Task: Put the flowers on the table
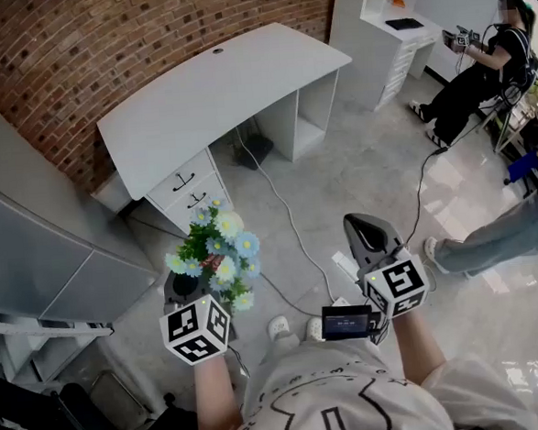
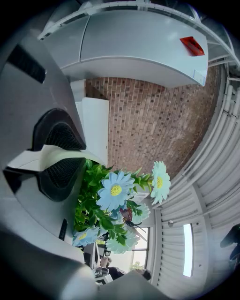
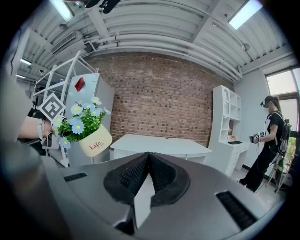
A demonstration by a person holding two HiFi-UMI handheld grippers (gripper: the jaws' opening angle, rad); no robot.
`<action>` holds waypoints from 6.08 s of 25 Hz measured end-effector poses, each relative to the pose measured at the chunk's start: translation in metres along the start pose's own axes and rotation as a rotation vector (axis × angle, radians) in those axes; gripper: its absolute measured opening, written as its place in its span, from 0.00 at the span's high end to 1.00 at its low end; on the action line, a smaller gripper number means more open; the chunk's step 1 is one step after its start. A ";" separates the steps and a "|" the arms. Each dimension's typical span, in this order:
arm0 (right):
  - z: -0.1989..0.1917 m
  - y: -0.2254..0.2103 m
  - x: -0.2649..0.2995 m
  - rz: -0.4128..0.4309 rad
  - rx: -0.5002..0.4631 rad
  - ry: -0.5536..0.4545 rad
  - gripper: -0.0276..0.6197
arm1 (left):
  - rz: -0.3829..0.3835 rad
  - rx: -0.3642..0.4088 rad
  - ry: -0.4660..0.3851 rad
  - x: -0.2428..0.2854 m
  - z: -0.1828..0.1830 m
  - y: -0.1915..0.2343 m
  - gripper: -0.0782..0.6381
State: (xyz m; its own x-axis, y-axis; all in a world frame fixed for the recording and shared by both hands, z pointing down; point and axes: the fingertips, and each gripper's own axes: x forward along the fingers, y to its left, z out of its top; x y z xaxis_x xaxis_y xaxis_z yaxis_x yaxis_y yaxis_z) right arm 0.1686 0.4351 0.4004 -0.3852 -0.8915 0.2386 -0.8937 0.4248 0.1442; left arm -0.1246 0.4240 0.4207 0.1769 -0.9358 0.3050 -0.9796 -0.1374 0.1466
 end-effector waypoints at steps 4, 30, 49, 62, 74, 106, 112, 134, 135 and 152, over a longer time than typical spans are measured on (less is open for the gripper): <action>-0.001 0.003 0.002 -0.028 0.026 0.013 0.93 | -0.014 -0.004 -0.003 0.002 0.004 0.012 0.81; 0.000 0.011 0.070 -0.037 -0.004 0.006 0.93 | -0.008 -0.004 -0.034 0.059 0.022 0.070 0.82; 0.020 -0.092 0.214 0.019 0.015 -0.029 0.93 | 0.047 -0.025 -0.051 0.207 0.069 0.058 0.82; 0.035 -0.160 0.316 0.128 -0.012 -0.038 0.93 | 0.121 -0.049 -0.048 0.307 0.099 0.044 0.82; 0.054 -0.185 0.391 0.245 -0.069 -0.058 0.93 | 0.193 -0.084 -0.076 0.360 0.116 0.042 0.82; 0.097 -0.219 0.597 0.212 -0.080 0.011 0.93 | 0.157 -0.097 -0.056 0.554 0.195 0.137 0.82; 0.114 -0.222 0.645 0.165 -0.070 0.012 0.93 | 0.120 -0.086 -0.051 0.603 0.219 0.167 0.82; 0.110 -0.220 0.714 0.131 -0.048 0.059 0.93 | 0.079 -0.074 0.019 0.675 0.213 0.202 0.82; 0.108 -0.220 0.716 0.137 -0.047 0.062 0.93 | 0.082 -0.075 0.025 0.676 0.210 0.201 0.82; 0.078 -0.255 0.775 0.204 -0.004 0.149 0.93 | 0.174 -0.099 0.123 0.723 0.180 0.206 0.82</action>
State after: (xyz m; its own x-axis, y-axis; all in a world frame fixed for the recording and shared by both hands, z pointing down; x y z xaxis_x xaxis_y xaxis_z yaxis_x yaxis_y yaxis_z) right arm 0.0798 -0.3766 0.4733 -0.5190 -0.7541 0.4024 -0.8001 0.5943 0.0819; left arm -0.2151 -0.3395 0.5021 0.0228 -0.8950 0.4456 -0.9832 0.0606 0.1720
